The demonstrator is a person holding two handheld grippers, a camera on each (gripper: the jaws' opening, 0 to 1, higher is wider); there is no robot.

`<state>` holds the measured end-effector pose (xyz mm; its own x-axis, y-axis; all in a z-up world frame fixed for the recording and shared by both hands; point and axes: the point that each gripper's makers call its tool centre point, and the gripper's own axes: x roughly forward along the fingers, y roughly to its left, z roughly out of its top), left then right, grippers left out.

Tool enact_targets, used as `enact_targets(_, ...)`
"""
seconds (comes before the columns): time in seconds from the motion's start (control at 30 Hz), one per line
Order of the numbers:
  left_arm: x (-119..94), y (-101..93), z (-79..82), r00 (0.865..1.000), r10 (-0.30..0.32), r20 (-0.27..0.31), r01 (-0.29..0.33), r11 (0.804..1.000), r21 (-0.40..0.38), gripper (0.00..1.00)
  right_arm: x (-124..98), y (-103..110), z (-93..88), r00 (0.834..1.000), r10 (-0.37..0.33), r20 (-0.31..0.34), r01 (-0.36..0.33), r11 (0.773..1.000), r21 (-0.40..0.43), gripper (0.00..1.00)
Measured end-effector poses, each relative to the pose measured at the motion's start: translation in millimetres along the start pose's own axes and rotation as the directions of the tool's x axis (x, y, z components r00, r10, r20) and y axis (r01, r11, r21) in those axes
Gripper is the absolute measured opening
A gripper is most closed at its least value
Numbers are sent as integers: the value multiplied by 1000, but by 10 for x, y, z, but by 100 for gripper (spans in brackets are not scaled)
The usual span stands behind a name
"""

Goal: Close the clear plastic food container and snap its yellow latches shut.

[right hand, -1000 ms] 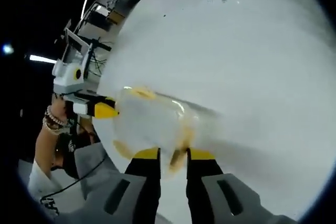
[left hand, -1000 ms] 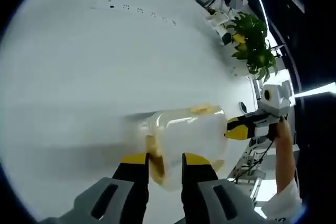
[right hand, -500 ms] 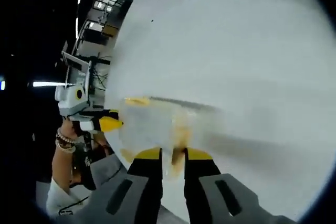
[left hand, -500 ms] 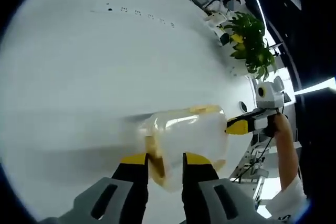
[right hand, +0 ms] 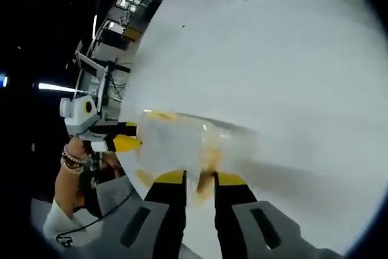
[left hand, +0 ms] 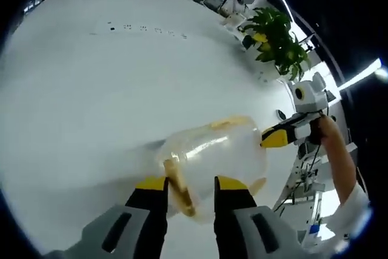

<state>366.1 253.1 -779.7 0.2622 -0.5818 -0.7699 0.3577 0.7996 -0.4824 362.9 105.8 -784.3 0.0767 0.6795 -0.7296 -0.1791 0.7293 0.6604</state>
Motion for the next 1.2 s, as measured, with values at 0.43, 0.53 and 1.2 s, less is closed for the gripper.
enact_targets(0.43,-207,-158,523,947,4,322,-133,915,381,48,-81,-46,86,979,-196,54,203,926,-317,30)
enact_targets(0.53,-209,-389,536,938,-94,334,-65,898,435,47,-101,-69,139,964,-256,78,265,878,-399,37)
enact_targets(1.2,30,-713,228,947,-226,227,52,806,589,21,22,580,256,971,-192,145,236,638,-733,21)
